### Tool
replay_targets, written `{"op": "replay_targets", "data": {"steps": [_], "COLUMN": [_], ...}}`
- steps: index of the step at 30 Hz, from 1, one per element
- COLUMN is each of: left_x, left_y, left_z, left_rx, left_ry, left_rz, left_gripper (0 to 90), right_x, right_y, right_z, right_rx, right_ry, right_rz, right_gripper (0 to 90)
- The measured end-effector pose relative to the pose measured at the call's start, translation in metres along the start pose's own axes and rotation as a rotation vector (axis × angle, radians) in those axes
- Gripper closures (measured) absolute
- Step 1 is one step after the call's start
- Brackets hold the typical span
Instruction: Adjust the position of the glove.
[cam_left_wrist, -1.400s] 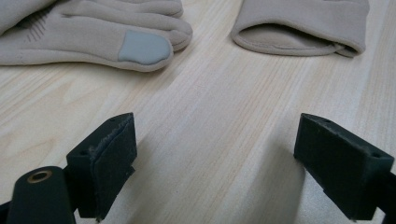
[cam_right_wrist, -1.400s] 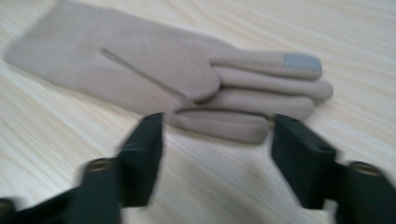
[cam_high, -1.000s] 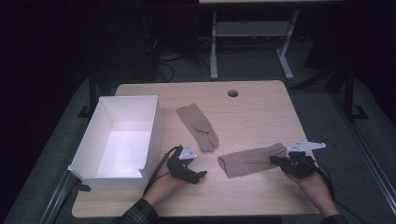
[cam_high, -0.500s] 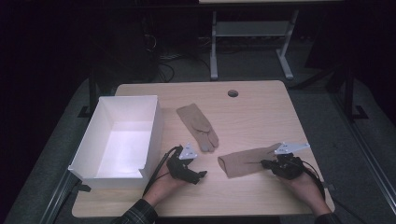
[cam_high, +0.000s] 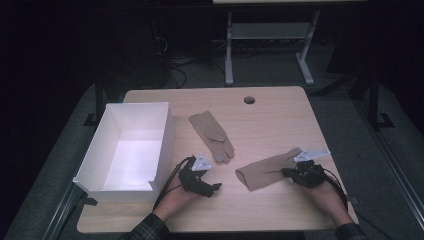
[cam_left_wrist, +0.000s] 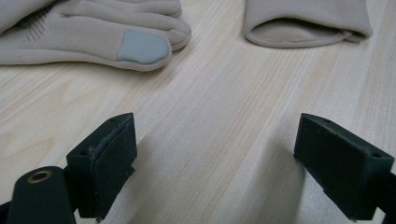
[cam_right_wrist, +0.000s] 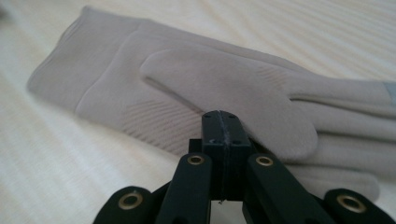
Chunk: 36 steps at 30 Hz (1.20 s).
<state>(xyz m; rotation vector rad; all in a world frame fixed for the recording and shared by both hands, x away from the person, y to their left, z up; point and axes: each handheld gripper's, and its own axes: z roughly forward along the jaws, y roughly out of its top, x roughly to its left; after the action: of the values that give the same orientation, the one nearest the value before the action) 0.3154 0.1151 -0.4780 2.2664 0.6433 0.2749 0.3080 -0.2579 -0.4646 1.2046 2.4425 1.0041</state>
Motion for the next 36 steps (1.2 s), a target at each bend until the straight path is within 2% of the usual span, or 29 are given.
{"op": "replay_targets", "data": {"steps": [1,8,11,20,24,29,33,36], "left_x": [0.0,-0.001,-0.001,-0.001,-0.001,-0.001,0.0,0.0], "left_y": [0.0,0.0,0.0,0.0,0.0,0.0,0.0,0.0], "left_z": [0.0,0.0,0.0,0.0,0.0,0.0,0.0,0.001], "left_rx": [0.0,0.0,-0.002,-0.001,-0.001,-0.003,-0.003,-0.005], "left_ry": [0.0,-0.002,-0.001,-0.001,-0.001,0.0,0.0,0.001], "left_rz": [-0.001,-0.008,-0.009,-0.009,-0.009,-0.009,-0.006,-0.009], "left_gripper": [12.4,12.4,12.4,12.4,12.4,12.3,12.3,12.3], "right_x": [-0.006,-0.02,-0.023,-0.023,-0.017,-0.006,0.012,0.026], "right_y": [0.003,0.013,0.016,0.019,0.022,0.028,0.037,0.044], "right_z": [0.003,0.011,0.013,0.013,0.009,0.008,0.01,0.014], "right_rx": [-0.001,-0.012,-0.012,-0.016,-0.04,-0.052,-0.085,-0.083], "right_ry": [-0.012,-0.047,-0.064,-0.073,-0.061,-0.042,0.013,0.04], "right_rz": [-0.004,0.022,0.018,0.012,0.021,-0.004,-0.018,-0.032], "right_gripper": [90.0,90.0,90.0,90.0,90.0,90.0,90.0,90.0]}}
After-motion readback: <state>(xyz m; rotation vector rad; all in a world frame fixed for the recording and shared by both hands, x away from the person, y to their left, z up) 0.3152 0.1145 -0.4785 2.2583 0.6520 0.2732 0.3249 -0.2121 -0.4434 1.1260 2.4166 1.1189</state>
